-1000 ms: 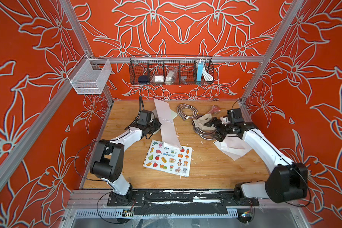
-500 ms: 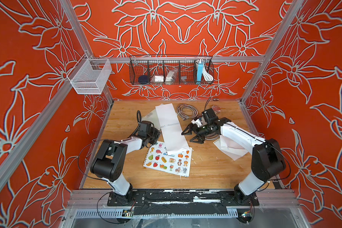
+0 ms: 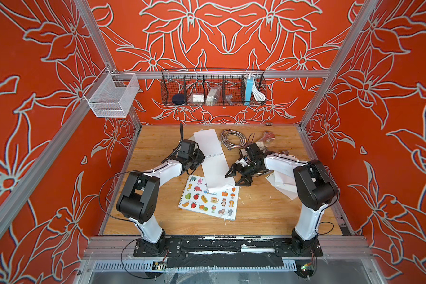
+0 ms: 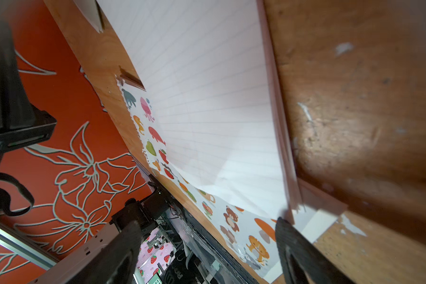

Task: Tear off pages from different notebooks
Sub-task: Place the notebook at the notebook, then close the notebook.

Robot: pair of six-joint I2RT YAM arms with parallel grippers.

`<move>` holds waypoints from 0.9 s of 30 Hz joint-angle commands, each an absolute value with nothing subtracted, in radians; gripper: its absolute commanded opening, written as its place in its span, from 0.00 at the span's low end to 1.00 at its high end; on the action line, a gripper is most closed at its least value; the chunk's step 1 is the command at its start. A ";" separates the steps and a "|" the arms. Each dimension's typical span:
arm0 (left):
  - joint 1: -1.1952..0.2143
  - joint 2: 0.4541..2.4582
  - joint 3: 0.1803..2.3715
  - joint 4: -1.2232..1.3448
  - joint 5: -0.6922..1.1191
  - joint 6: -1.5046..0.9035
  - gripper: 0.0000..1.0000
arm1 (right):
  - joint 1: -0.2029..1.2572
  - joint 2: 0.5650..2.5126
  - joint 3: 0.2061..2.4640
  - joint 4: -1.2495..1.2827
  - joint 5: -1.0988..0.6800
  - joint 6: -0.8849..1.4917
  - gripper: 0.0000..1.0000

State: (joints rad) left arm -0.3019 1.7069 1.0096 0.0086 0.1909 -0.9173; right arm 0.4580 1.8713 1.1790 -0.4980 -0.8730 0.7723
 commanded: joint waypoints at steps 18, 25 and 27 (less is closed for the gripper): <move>-0.381 1.837 0.985 -0.137 0.172 -0.815 0.04 | 0.441 1.934 1.172 -0.466 -0.773 0.761 0.87; -0.393 1.880 0.976 -0.147 0.192 -0.833 0.03 | 0.443 1.931 1.110 -0.266 -0.818 0.866 0.87; -0.400 1.895 0.975 -0.147 0.200 -0.839 0.03 | 0.445 1.926 1.100 -0.230 -0.820 0.881 0.87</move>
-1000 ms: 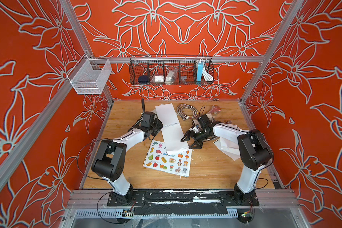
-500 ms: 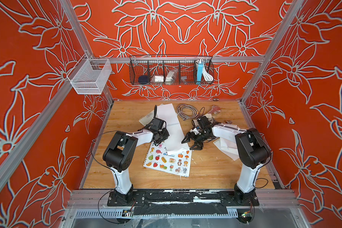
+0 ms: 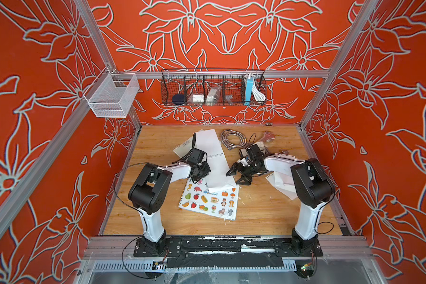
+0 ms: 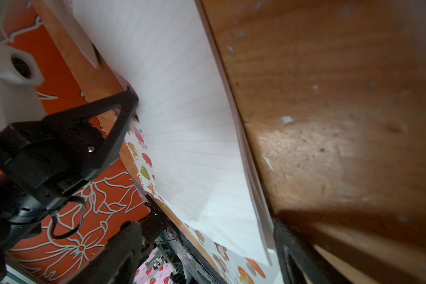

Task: Tear off pages from different notebooks
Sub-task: Close the notebook.

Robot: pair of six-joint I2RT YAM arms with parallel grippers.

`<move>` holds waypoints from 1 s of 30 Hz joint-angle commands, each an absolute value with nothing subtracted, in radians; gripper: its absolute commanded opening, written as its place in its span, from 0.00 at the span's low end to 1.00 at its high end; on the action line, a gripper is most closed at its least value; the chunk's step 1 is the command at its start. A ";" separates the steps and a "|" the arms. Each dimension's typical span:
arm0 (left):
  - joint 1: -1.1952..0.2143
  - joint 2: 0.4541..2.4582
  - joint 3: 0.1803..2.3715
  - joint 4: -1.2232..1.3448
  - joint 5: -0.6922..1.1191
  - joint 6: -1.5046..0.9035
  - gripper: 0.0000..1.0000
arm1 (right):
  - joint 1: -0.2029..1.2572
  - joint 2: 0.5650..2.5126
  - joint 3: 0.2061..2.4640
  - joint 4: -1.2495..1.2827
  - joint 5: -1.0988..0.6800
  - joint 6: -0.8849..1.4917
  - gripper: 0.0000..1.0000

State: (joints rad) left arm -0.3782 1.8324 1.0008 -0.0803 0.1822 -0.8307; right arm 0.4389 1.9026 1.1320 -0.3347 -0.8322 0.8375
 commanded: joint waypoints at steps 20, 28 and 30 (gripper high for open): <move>-0.456 1.961 0.991 -0.138 0.242 -0.845 0.01 | 0.473 1.904 1.026 0.253 -0.962 1.092 0.68; -0.456 1.897 1.002 -0.148 0.242 -0.802 0.01 | 0.472 1.880 1.102 -0.180 -0.833 0.822 0.27; -0.457 1.859 1.017 -0.176 0.238 -0.769 0.01 | 0.472 1.877 1.153 -0.321 -0.799 0.720 0.14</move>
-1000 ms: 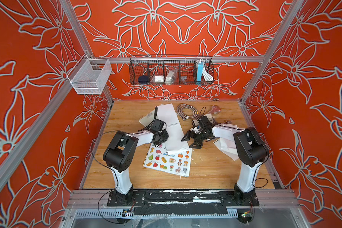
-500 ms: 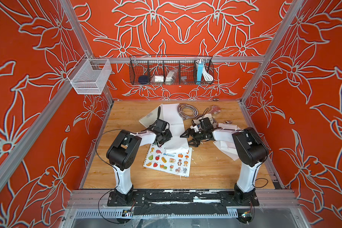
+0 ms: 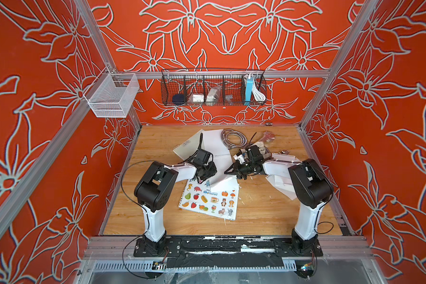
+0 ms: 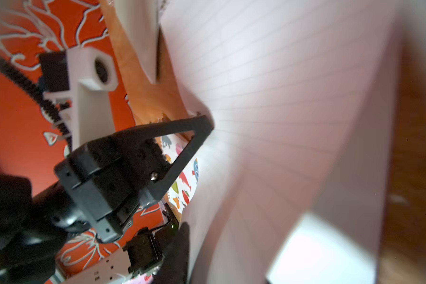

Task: Tear off pages from different notebooks
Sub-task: Close the notebook.

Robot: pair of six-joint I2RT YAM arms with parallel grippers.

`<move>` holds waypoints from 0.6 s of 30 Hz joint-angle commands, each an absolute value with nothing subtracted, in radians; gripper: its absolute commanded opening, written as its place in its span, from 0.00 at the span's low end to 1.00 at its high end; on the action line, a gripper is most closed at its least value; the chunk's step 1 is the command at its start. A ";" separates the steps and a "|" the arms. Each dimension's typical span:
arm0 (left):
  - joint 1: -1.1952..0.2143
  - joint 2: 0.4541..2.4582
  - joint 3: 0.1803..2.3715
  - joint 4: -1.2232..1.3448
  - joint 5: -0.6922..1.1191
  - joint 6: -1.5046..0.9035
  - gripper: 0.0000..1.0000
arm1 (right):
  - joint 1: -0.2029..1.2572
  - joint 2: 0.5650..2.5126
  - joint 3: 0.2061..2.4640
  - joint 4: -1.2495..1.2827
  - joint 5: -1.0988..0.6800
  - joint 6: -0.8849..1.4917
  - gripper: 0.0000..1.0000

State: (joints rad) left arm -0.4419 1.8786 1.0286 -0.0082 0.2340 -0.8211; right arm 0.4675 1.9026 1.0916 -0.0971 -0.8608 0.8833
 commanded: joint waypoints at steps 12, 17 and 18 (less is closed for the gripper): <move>-0.255 1.533 0.987 -0.284 0.327 -0.690 0.44 | 0.483 1.884 1.516 -1.098 -0.588 0.100 0.00; -0.210 1.507 0.964 -0.294 0.355 -0.646 0.54 | 0.490 1.856 1.515 -1.142 -0.611 0.047 0.00; -0.202 1.510 0.951 -0.280 0.364 -0.645 0.56 | 0.492 1.854 1.505 -1.138 -0.625 0.046 0.00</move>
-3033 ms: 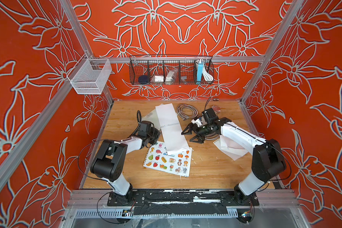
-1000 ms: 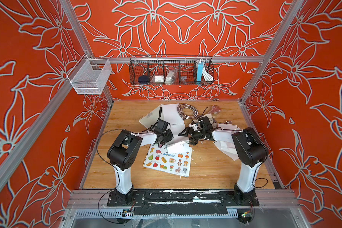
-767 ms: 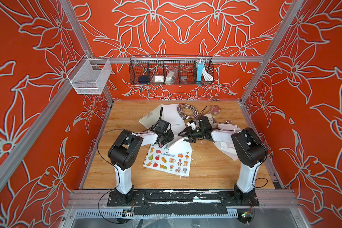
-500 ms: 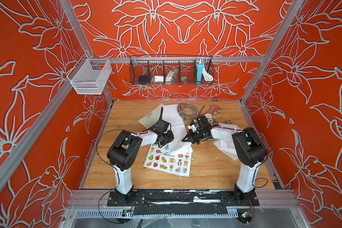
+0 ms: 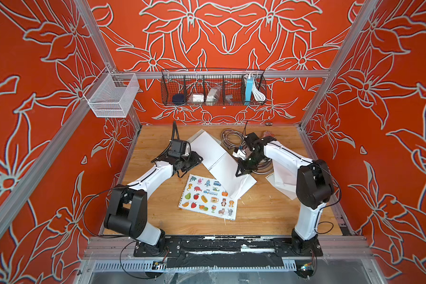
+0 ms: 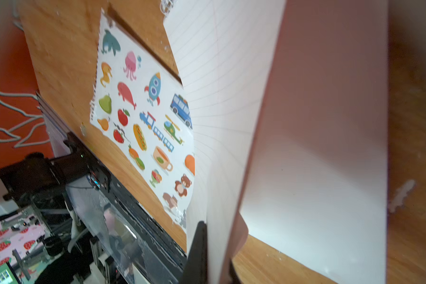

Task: Tear off pages from different notebooks
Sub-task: Close the notebook.

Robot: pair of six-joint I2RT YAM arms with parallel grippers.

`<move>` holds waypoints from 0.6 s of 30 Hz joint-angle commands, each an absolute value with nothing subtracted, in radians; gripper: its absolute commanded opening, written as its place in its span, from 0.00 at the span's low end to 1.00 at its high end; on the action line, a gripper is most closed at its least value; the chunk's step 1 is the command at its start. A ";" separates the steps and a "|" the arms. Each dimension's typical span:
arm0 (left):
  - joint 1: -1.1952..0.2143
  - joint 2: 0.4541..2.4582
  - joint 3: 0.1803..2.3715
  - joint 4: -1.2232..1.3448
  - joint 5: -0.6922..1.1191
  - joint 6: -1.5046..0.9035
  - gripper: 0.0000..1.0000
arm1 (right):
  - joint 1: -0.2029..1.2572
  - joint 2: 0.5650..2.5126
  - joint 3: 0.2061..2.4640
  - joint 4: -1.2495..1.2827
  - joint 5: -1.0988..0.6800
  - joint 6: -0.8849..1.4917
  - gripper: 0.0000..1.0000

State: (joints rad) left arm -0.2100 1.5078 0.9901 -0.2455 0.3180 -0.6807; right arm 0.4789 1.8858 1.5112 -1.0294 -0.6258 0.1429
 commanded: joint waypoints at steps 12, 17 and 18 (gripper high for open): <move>-0.032 1.652 0.858 -0.128 0.471 -0.694 0.72 | 0.502 1.874 1.422 -1.078 -0.727 0.040 0.00; -0.032 1.700 0.806 -0.023 0.496 -0.729 0.72 | 0.503 1.900 1.423 -1.068 -0.745 0.050 0.00; -0.032 1.716 0.800 -0.002 0.501 -0.736 0.72 | 0.503 1.901 1.422 -1.068 -0.751 0.053 0.00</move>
State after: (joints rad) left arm -0.0280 1.6718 0.8295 -0.0738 0.4717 -0.7181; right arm 0.4961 1.8828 1.4300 -1.0672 -0.7132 0.0612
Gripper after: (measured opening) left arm 0.721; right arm 0.048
